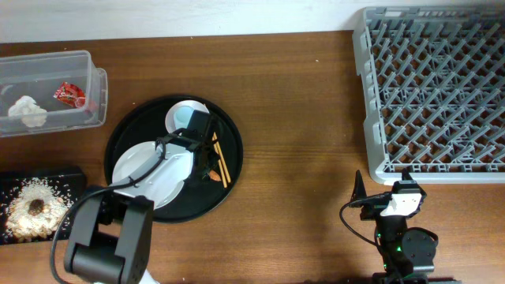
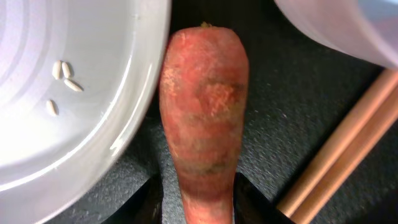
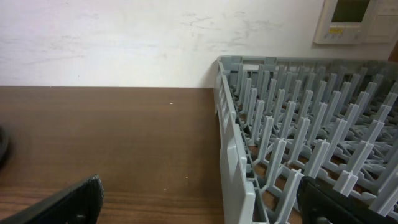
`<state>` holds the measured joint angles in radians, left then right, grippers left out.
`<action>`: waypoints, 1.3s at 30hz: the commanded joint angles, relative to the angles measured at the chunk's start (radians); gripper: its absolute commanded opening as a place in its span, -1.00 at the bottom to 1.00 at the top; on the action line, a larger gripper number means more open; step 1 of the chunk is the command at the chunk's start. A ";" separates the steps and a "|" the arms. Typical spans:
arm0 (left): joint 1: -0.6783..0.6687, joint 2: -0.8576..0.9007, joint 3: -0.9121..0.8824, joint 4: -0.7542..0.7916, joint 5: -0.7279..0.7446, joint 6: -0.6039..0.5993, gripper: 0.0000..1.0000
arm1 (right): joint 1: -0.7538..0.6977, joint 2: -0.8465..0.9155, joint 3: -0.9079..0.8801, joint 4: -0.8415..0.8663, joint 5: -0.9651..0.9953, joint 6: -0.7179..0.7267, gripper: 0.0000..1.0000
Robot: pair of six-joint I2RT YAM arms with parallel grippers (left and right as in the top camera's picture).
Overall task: Sort waste into correct bins and load items into the dishwasher rack
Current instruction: 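Reach the left gripper to the carrot and grasp it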
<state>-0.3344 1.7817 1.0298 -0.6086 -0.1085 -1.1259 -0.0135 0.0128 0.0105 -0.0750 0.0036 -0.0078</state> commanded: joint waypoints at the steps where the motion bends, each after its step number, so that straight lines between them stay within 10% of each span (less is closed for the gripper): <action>1: 0.002 -0.077 -0.010 -0.002 0.003 0.005 -0.56 | -0.006 -0.006 -0.005 -0.006 0.009 -0.003 0.97; 5: 0.002 -0.077 -0.010 -0.014 0.004 0.005 -0.66 | -0.006 -0.006 -0.005 -0.006 0.009 -0.003 0.97; 9: 0.002 -0.074 -0.015 -0.029 0.003 0.005 -0.10 | -0.006 -0.006 -0.005 -0.006 0.009 -0.003 0.97; 39: 0.002 0.003 -0.017 0.017 0.008 0.034 -0.47 | -0.006 -0.006 -0.005 -0.006 0.009 -0.003 0.97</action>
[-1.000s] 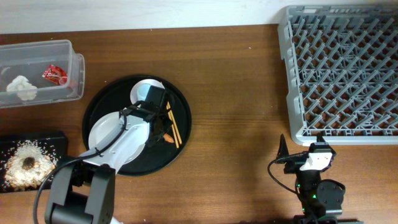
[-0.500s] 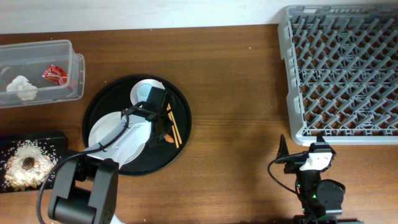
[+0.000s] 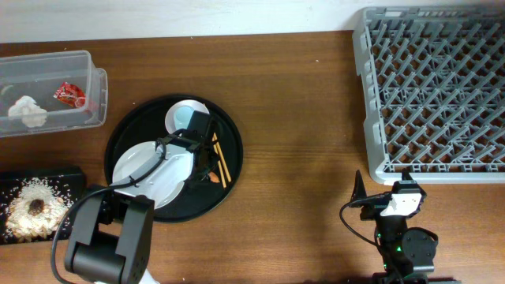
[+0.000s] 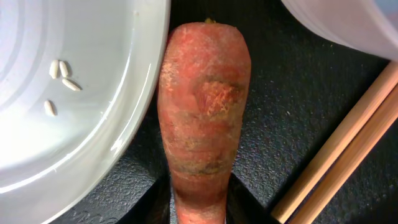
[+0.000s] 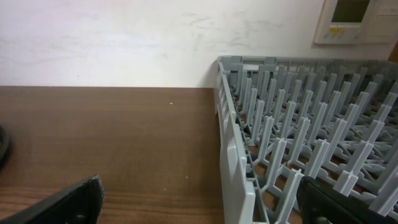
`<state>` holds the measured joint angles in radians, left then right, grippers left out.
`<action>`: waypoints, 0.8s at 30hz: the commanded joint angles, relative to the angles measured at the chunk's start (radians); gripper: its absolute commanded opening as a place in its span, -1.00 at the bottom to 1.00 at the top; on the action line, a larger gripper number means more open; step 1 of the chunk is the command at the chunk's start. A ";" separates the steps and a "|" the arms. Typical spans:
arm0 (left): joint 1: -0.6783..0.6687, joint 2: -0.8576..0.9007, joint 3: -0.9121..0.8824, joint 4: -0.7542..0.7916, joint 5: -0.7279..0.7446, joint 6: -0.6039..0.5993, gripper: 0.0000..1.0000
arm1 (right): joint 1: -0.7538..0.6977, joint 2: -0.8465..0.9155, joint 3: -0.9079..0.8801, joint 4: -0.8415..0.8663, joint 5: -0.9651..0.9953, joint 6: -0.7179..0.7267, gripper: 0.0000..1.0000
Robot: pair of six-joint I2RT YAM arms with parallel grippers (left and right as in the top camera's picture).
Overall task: Sort waste into correct bins and load items into the dishwasher rack
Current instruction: 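Reach the left gripper to the carrot and grasp it, then carry the carrot with the left gripper and drop it into the black bin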
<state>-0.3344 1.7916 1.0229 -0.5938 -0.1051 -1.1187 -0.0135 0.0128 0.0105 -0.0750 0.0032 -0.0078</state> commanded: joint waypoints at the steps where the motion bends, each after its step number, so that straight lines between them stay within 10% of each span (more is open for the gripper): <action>1: 0.002 -0.024 -0.010 0.001 0.005 0.037 -0.49 | -0.006 -0.006 -0.005 -0.006 0.009 -0.003 0.96; 15: 0.051 -0.369 -0.010 -0.108 0.003 0.051 -0.50 | -0.006 -0.006 -0.005 -0.006 0.009 -0.003 0.97; 24: 0.530 -0.434 -0.010 -0.089 -0.113 0.061 -0.49 | -0.006 -0.006 -0.005 -0.006 0.009 -0.003 0.97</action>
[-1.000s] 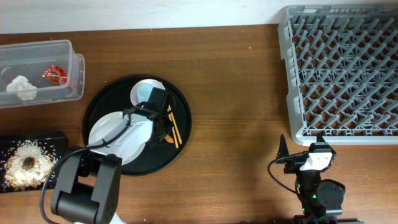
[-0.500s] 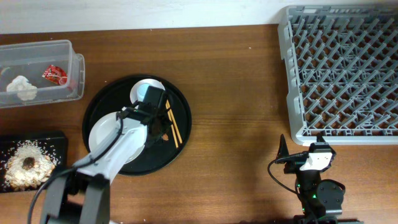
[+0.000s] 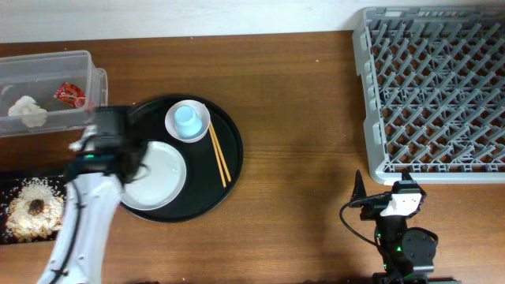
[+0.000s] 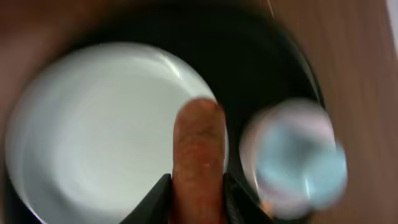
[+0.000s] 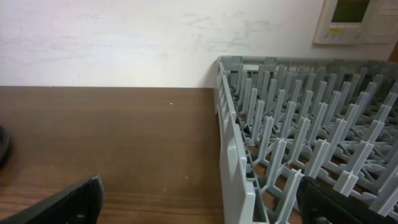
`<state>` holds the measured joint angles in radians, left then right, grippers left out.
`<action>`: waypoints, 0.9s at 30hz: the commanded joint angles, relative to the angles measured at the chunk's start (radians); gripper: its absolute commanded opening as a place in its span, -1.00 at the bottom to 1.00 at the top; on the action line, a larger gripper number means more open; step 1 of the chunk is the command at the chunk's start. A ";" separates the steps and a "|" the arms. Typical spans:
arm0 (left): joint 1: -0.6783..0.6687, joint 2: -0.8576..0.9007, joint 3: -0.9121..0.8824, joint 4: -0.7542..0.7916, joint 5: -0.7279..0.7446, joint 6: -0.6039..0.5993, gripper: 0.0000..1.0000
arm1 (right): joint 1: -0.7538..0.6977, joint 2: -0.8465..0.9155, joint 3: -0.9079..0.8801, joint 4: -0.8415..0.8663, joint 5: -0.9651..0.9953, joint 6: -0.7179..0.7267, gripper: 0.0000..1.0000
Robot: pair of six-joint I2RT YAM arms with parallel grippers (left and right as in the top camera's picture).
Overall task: Sort waste into correct bins and load items into the dishwasher rack
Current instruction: 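Carry the carrot with the left gripper and drop it into the black bin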
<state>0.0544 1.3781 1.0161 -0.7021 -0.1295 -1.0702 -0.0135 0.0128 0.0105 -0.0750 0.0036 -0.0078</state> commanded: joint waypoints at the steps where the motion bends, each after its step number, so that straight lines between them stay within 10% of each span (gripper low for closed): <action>1: 0.211 -0.021 -0.003 0.024 -0.087 0.013 -0.49 | -0.006 -0.006 -0.005 -0.006 0.009 -0.003 0.97; 16: 0.536 -0.003 -0.003 0.119 -0.219 0.023 -0.49 | -0.006 -0.006 -0.005 -0.006 0.008 -0.003 0.97; 27: 0.632 0.235 -0.003 0.382 -0.373 0.348 -0.47 | -0.006 -0.006 -0.005 -0.006 0.009 -0.003 0.97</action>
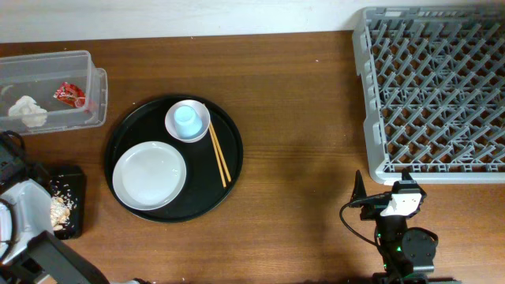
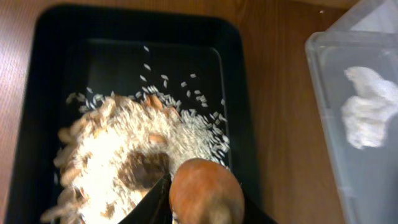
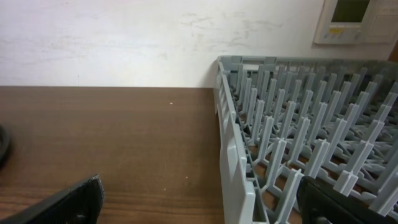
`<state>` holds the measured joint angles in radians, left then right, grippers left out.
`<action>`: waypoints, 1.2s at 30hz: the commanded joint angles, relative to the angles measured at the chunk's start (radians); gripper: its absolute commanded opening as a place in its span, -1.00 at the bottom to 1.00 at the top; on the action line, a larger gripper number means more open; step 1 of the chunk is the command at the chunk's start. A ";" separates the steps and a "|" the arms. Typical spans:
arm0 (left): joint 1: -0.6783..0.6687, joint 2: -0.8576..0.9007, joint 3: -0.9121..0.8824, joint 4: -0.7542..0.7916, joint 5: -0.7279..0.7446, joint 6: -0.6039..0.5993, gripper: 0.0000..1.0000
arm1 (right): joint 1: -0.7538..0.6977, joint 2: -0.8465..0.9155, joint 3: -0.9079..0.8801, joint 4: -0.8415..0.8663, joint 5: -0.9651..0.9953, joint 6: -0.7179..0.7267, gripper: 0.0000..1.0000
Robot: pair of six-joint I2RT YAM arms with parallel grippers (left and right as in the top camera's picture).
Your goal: Sort waste into correct bins and load items into the dishwasher rack
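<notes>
My left gripper (image 2: pixel 200 202) is shut on a stubby orange-red carrot piece (image 2: pixel 205 190) and hangs over the black food-waste bin (image 2: pixel 37 74), which holds rice and brown scraps (image 2: pixel 118 155). On the round black tray (image 1: pixel 229 170) lie a white plate (image 1: pixel 150 174), a cup with a blue inside (image 1: pixel 188 121) and a pair of wooden chopsticks (image 1: pixel 218 155). The grey dishwasher rack (image 1: pixel 434 87) stands at the right. My right gripper (image 3: pixel 199 210) rests open near the rack's front left corner, with nothing between its fingers.
A clear plastic bin (image 1: pixel 93 87) at the back left holds a red wrapper (image 1: pixel 69 95) and a crumpled white tissue (image 2: pixel 367 107). It stands right beside the black bin. Bare wooden table (image 1: pixel 300 102) lies between tray and rack.
My left gripper has moved with the carrot piece from above the plate on the tray to above the black food-waste bin at the far left. The right arm has not moved.
My left gripper stood open around the carrot piece lying on the tray between plate and chopsticks. Then its fingers were tight against the carrot. Later it held the carrot above the plate, and now over the black bin. The right arm stayed still throughout.
</notes>
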<state>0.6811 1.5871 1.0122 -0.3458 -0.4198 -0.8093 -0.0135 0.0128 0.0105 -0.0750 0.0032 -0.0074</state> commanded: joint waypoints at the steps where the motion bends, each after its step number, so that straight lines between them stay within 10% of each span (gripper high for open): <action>1: 0.005 0.033 0.000 0.043 -0.082 0.105 -0.48 | -0.006 -0.006 -0.005 -0.006 0.009 -0.004 0.97; 9: 0.005 0.054 0.000 0.038 -0.081 0.108 -0.46 | -0.006 -0.006 -0.005 -0.006 0.009 -0.004 0.97; 11: 0.004 0.049 0.001 0.031 -0.028 0.108 -0.08 | -0.006 -0.006 -0.005 -0.006 0.009 -0.004 0.97; 17: 0.004 -0.077 0.004 0.038 0.567 0.107 0.49 | -0.006 -0.006 -0.005 -0.006 0.009 -0.004 0.97; 22: -0.026 -0.183 0.004 -0.057 1.126 0.108 0.56 | -0.006 -0.006 -0.005 -0.006 0.009 -0.004 0.96; 30: -0.380 -0.200 0.004 -0.191 1.114 0.333 0.57 | -0.006 -0.006 -0.005 -0.006 0.009 -0.004 0.97; 36: -0.730 -0.200 0.004 -0.217 0.782 0.381 0.57 | -0.006 -0.006 -0.005 -0.006 0.009 -0.004 0.97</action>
<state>0.0612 1.4059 1.0115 -0.5621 0.5629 -0.5037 -0.0135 0.0128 0.0105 -0.0750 0.0036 -0.0078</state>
